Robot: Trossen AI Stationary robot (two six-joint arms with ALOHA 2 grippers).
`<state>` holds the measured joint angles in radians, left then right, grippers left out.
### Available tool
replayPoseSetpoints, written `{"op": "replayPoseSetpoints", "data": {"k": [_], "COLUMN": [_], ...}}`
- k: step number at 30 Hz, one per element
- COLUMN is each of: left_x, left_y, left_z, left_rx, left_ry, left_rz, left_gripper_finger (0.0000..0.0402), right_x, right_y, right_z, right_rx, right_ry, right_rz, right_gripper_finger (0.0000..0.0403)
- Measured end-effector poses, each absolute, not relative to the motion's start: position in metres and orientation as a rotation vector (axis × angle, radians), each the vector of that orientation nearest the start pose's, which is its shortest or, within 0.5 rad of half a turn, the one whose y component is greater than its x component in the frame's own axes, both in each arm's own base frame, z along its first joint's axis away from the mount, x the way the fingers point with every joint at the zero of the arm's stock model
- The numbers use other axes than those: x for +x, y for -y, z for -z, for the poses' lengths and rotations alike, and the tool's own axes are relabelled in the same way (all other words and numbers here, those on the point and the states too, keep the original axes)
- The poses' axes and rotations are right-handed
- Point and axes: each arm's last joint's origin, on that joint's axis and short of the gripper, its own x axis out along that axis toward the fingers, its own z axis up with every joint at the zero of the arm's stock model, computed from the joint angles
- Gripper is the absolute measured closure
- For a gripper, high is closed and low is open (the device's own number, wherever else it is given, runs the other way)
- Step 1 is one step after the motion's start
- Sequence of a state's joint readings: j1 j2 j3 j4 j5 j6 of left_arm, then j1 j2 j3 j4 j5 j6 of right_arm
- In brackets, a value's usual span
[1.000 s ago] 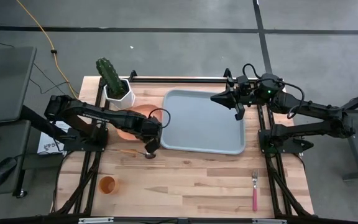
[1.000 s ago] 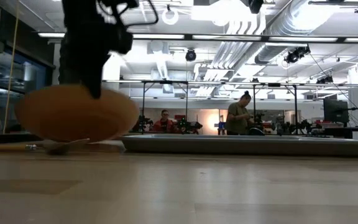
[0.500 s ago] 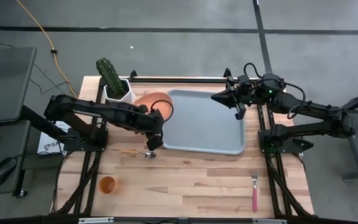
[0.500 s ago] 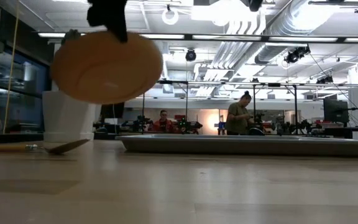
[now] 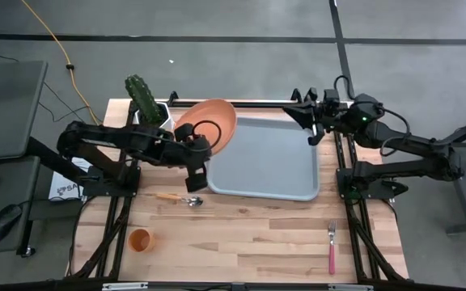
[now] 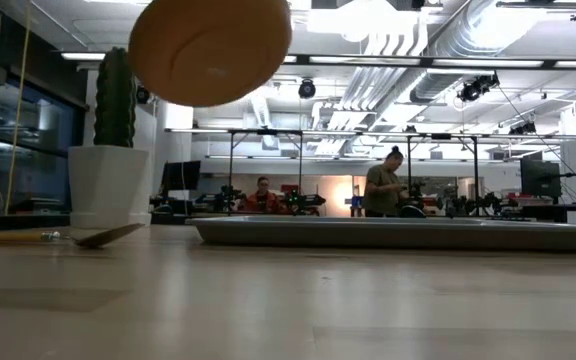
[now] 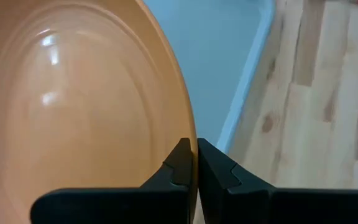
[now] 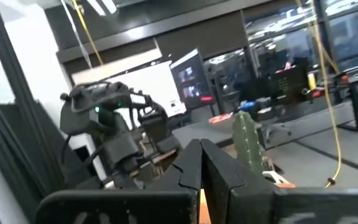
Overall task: Pick and place plate/cup/fork/spoon on tray
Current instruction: Put the orange plate on the gray serving tray
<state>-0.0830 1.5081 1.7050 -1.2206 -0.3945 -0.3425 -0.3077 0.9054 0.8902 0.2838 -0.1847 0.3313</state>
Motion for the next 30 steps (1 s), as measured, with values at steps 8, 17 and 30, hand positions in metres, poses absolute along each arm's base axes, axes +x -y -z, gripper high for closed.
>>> {"op": "replayPoseSetpoints", "data": {"k": [8, 17, 30], "left_x": [0.306, 0.373, 0.447], "left_y": [0.003, 0.004, 0.007], "left_z": [-0.371, -0.306, -0.189], "left_rx": [0.160, 0.339, 0.408], "left_ry": [-1.057, -1.148, -1.180], "left_rz": [-0.344, -0.230, -0.166], "left_gripper_finger": [0.0401, 0.0401, 0.0401], "right_x": [0.162, 0.155, 0.160], "right_y": [0.051, 0.048, 0.050], "right_z": [-0.407, -0.408, -0.394], "right_rx": [0.204, 0.208, 0.307], "right_ry": [0.386, 0.380, 0.243], "right_rz": [0.219, 0.226, 0.234], "right_gripper_finger": [0.0402, 0.0402, 0.0402]}}
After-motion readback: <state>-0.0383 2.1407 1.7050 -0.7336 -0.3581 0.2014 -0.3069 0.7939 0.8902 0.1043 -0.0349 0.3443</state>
